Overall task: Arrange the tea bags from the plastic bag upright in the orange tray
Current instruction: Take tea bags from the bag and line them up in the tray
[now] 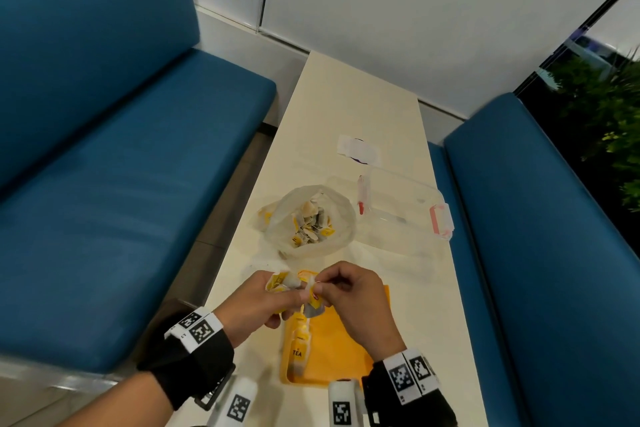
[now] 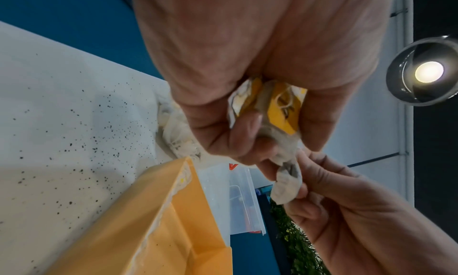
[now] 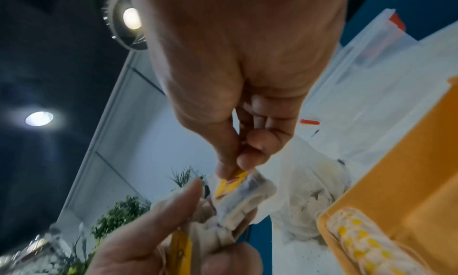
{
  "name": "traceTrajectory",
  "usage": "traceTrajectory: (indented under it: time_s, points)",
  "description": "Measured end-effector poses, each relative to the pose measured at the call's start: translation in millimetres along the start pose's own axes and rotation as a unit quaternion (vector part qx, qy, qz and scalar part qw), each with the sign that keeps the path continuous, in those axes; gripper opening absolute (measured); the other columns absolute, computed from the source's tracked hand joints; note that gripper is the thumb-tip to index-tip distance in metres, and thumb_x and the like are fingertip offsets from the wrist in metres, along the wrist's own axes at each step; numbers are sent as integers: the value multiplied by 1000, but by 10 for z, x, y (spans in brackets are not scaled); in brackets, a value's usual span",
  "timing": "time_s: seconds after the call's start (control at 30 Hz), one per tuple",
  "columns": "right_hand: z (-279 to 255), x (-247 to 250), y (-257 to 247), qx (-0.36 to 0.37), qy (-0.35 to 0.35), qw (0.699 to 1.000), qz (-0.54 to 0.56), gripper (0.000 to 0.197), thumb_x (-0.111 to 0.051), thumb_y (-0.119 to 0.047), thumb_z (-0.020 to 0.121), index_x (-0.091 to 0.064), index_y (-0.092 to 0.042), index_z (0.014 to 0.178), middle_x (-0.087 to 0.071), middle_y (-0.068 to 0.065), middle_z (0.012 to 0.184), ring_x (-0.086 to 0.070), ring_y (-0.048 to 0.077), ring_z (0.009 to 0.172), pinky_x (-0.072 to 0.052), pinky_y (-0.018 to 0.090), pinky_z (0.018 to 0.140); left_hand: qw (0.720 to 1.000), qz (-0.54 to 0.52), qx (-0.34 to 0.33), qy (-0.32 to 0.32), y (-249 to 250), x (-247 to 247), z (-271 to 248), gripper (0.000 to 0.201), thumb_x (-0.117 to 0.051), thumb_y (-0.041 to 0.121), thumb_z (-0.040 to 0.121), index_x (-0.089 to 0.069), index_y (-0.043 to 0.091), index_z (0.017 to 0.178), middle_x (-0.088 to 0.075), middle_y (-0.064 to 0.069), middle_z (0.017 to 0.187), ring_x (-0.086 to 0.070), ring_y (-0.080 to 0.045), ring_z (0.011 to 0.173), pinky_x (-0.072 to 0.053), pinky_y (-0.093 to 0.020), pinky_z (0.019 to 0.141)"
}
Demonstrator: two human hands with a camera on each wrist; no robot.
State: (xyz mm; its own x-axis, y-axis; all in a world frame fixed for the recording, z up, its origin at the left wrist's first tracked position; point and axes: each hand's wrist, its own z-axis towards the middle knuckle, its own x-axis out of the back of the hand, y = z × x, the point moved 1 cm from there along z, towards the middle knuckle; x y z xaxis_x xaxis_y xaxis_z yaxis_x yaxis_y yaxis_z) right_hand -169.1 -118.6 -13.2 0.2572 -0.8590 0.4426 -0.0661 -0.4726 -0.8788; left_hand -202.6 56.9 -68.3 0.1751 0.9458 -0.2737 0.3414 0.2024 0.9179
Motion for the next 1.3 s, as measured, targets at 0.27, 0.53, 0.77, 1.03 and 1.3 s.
traceTrajectory:
  time_s: [0.27,0.53,0.77,1.03,1.3]
  points:
    - [-14,72,-32,23,-2,994,-111,25,-80,-20,79,-68,-31,99,-67,-11,94,-60,3,74,-50,16,69,993,111,-23,25,23,2,16,19,-74,21,90,-69,17,72,-54,2,61,-47,-6,55,-36,-19,51]
    - [-64,109,78,-54,-76,996,10,11,-74,-11,86,-69,-2,88,-71,17,69,-62,20,56,-45,29,51,985,162,-60,26,34,-66,36,19,-71,18,93,-71,1,84,-58,12,59,-51,3,57,-39,-12,58]
    - [-130,28,513,-145,-146,978,-46,9,-72,-5,86,-62,-5,87,-70,14,66,-67,19,57,-45,24,45,978,207,-18,27,-200,33,42,8,-70,19,93,-78,19,96,-72,11,72,-65,-2,68,-45,-11,60]
    - [-162,-324,870,-232,-231,939,-111,18,-71,-1,84,-59,-12,78,-66,8,67,-64,9,50,-44,17,42,963,265,49,3,-493,31,58,10,-70,31,91,-74,28,101,-76,4,82,-68,-1,74,-51,-17,69]
    - [-218,-468,1010,-229,-172,944,-163,22,-68,6,75,-60,-14,77,-66,10,72,-73,25,64,-60,38,64,962,264,65,7,-605,71,60,16,-70,35,91,-73,35,106,-74,13,94,-70,-5,93,-49,-16,73]
